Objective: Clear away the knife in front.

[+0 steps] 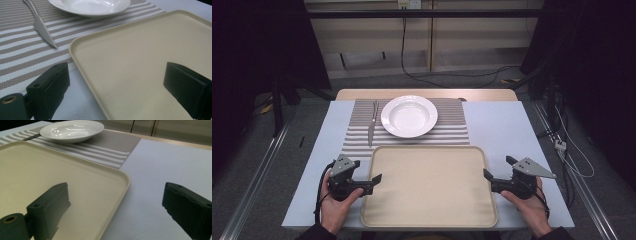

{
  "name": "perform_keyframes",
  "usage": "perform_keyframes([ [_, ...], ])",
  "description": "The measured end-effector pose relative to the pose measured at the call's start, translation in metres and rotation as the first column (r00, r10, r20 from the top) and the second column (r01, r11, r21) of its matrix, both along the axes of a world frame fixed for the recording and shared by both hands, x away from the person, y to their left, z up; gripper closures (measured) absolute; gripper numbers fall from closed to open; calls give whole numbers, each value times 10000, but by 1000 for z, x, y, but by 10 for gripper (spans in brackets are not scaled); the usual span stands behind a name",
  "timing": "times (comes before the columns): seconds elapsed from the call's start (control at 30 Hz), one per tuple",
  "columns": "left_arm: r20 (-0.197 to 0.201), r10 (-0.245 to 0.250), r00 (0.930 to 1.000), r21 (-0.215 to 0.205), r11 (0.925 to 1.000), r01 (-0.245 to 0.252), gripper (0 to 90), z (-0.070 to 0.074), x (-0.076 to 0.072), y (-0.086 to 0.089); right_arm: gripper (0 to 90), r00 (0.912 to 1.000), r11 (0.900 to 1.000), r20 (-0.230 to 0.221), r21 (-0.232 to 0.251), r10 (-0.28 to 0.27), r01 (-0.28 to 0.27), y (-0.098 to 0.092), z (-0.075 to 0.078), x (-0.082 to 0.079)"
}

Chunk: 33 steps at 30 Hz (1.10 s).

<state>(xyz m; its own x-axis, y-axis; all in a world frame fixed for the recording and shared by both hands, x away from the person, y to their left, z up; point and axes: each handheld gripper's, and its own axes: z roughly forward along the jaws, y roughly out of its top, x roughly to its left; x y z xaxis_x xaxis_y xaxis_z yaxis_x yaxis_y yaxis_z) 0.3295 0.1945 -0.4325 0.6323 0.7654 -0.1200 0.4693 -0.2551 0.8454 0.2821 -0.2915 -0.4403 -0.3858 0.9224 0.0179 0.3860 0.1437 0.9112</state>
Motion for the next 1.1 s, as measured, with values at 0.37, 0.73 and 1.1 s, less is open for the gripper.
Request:
perform_keyframes([
  [0.37, 131, 329, 9994, -21, 9995, -328, 60, 7, 6, 4, 72, 9995, 9998, -250, -53, 187, -188, 2, 0, 3],
  [0.73, 69, 425, 9991, 59, 9991, -425, 49, 13, 24, 4, 74, 9994, 9998, -297, 32, 172, -171, 1, -1, 3],
  [1.1, -272, 884, 9957, 152, 9960, -880, 57, 15, 63, 13, 73, 9992, 9998, -351, 25, 175, -175, 1, -1, 4],
])
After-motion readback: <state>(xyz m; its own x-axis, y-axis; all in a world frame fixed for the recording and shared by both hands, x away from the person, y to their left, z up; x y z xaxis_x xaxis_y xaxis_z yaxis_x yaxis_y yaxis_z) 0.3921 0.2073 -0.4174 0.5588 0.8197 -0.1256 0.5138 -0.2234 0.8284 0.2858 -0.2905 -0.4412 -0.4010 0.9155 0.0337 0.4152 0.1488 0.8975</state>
